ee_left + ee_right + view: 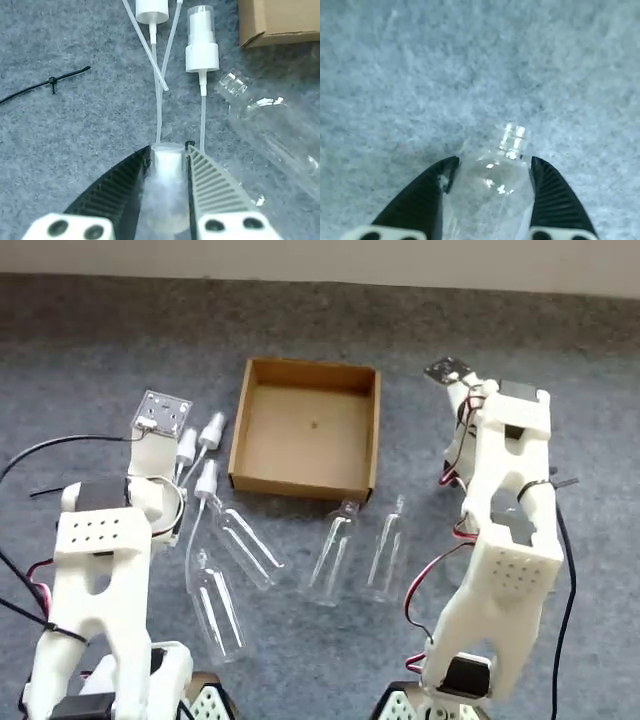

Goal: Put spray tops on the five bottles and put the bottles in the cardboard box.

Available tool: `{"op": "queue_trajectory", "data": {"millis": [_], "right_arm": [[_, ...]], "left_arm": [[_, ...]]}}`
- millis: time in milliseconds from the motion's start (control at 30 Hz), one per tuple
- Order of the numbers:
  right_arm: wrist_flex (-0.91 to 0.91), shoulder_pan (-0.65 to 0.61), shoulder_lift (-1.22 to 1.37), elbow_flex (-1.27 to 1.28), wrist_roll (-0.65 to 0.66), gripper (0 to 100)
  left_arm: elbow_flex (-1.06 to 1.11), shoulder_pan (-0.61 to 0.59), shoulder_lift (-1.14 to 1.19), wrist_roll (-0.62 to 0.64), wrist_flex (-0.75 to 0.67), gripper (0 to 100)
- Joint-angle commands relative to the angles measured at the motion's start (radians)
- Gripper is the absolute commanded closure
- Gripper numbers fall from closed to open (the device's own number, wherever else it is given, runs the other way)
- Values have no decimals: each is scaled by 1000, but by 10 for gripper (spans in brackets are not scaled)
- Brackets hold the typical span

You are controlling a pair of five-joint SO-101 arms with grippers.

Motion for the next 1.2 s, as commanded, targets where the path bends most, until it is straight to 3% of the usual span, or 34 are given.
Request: {"op": "queue_trajectory", "data": {"millis": [0, 200, 600, 800, 967, 1167], "right_arm": [[25, 1, -53, -19, -9, 857], [39, 16, -70, -19, -9, 738], [96, 30, -96, -61, -103, 736], [107, 35, -274, -24, -135, 736], [7, 35, -395, 148, -133, 736], [-96, 30, -343, 251, -135, 733]], "left_arm": [[-2, 19, -39, 18, -25, 947], [-1, 19, -39, 18, -20, 947], [-1, 19, -39, 18, -18, 947], [-1, 19, -39, 18, -18, 947], [-1, 19, -39, 18, -18, 947], [1, 19, -39, 18, -18, 947]]}}
